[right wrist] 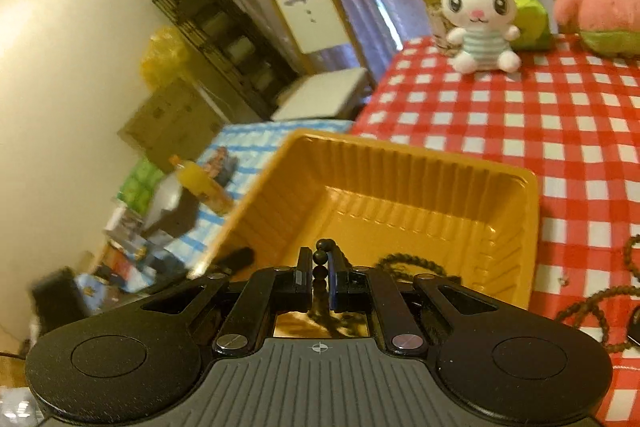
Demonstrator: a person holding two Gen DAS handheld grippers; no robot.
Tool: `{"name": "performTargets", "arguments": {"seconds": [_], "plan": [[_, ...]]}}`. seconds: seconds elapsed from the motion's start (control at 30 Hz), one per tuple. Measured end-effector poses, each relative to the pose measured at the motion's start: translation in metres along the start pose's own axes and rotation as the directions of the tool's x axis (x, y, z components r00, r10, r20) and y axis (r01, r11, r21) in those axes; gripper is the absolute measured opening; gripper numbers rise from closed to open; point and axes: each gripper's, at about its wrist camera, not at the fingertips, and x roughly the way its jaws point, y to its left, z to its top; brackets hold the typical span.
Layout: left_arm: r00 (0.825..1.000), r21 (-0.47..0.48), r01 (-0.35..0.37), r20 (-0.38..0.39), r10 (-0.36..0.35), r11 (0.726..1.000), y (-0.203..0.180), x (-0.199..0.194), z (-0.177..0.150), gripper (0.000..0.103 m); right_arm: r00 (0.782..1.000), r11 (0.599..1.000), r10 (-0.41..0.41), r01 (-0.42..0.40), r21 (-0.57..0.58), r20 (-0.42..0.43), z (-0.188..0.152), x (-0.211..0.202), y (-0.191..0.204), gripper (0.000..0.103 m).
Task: Organize jewelry
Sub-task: 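Lower the bead strand into the orange tray and open the right gripper, then grasp the black band from the pile with the right gripper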
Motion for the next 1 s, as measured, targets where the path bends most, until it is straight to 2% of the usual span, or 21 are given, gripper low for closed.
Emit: {"name": "performTargets", "arguments": {"seconds": [0.03,0.07,0.13,0.3,0.47,0.57,0.8,0.87,1.0], "plan": [[1.0,0.0,0.001,0.0,-0.001,1.0,0.0,0.0,0.0,0.009,1.0,1.0,-0.017,0.017,0.001,-0.017,-0.003,0.002,-0.001,0.012],[1.0,0.0,0.001,-0.002,-0.001,1.0,0.001,0.0,0.0,0.009,0.999,1.0,-0.03,0.03,0.0,-0.027,-0.007,0.001,-0.001,0.029],[1.0,0.0,-0.001,-0.004,0.001,1.0,0.0,0.001,0.0,0.009,0.999,0.999,-0.042,0.042,0.008,-0.025,-0.013,-0.001,-0.006,0.054],[1.0,-0.004,-0.004,-0.01,0.004,1.0,0.001,0.002,-0.001,0.009,0.999,0.997,-0.048,0.049,0.059,-0.006,-0.029,-0.022,-0.02,0.054],[1.0,-0.001,-0.005,-0.014,0.005,1.0,0.002,0.003,-0.001,0.009,0.991,0.986,-0.129,0.125,0.11,0.027,-0.049,-0.058,-0.046,0.054],[1.0,0.002,-0.01,-0.016,0.01,1.0,0.003,0.006,-0.001,0.009,0.976,0.968,-0.212,0.204,0.144,0.045,-0.064,-0.081,-0.067,0.054],[1.0,0.009,-0.021,-0.018,0.021,1.0,0.003,0.011,0.003,0.009,0.921,0.899,-0.387,0.364,0.245,0.05,-0.081,-0.116,-0.121,0.054],[1.0,0.013,-0.023,-0.017,0.023,1.0,0.003,0.011,0.004,0.009,0.908,0.885,-0.416,0.389,0.254,0.058,-0.082,-0.118,-0.131,0.054],[0.999,0.017,-0.031,-0.015,0.031,0.999,0.002,0.012,0.005,0.009,0.894,0.877,-0.439,0.405,0.258,0.089,-0.08,-0.118,-0.146,0.051]]}}
